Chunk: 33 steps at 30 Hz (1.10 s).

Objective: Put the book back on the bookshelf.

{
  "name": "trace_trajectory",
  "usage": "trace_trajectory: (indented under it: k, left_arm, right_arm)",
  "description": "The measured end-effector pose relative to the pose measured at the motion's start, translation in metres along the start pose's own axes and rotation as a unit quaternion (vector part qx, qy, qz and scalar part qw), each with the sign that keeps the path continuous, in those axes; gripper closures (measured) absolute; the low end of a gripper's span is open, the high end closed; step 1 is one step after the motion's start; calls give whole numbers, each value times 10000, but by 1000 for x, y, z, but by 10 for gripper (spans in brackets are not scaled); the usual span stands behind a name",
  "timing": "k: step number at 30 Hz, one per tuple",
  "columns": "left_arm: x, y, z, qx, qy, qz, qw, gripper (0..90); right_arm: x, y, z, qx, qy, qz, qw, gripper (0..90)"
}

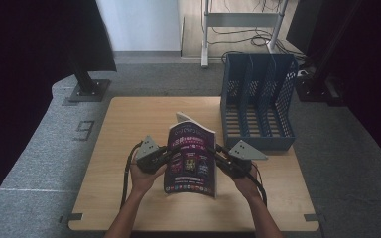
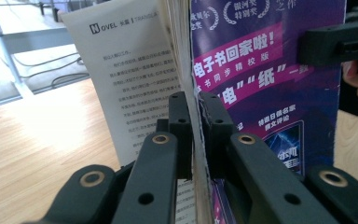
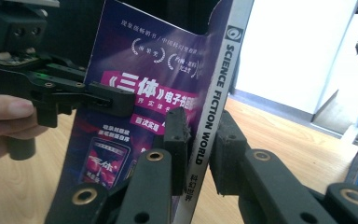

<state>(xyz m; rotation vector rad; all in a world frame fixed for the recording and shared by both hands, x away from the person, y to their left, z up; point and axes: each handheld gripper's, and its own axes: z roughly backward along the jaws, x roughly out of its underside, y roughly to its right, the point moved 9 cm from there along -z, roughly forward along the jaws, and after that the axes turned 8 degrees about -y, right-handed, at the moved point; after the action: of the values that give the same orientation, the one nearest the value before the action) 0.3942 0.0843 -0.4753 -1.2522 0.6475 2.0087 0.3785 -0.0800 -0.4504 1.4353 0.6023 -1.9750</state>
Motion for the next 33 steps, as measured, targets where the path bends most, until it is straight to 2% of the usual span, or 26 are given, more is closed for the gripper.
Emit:
trace_trajectory:
  k: [9, 14, 20, 26, 30, 33]
  left_arm:
    - [4, 1, 0, -7, -33, -15, 10000, 786]
    - [4, 4, -1, -4, -46, -90, 9999, 834]
    - [-1, 0, -4, -148, -61, -207, 9997, 854]
    - [-11, -8, -5, -356, 34, -267, 9990, 854]
    - [-8, -8, -4, -368, 77, -275, 9989, 838]
    - [-6, -8, 0, -316, 141, -204, 9992, 808]
  right_arm:
    - [4, -3, 7, -81, 20, 17, 10000, 781]
    - [5, -3, 6, -77, 31, -11, 10000, 781]
    - [0, -5, 2, 3, 17, 199, 9998, 778]
    - [-9, 0, -6, 120, 176, 237, 9995, 783]
    - [-8, 0, -8, 152, 202, 223, 9994, 787]
    - [-6, -1, -5, 71, 250, 193, 9995, 791]
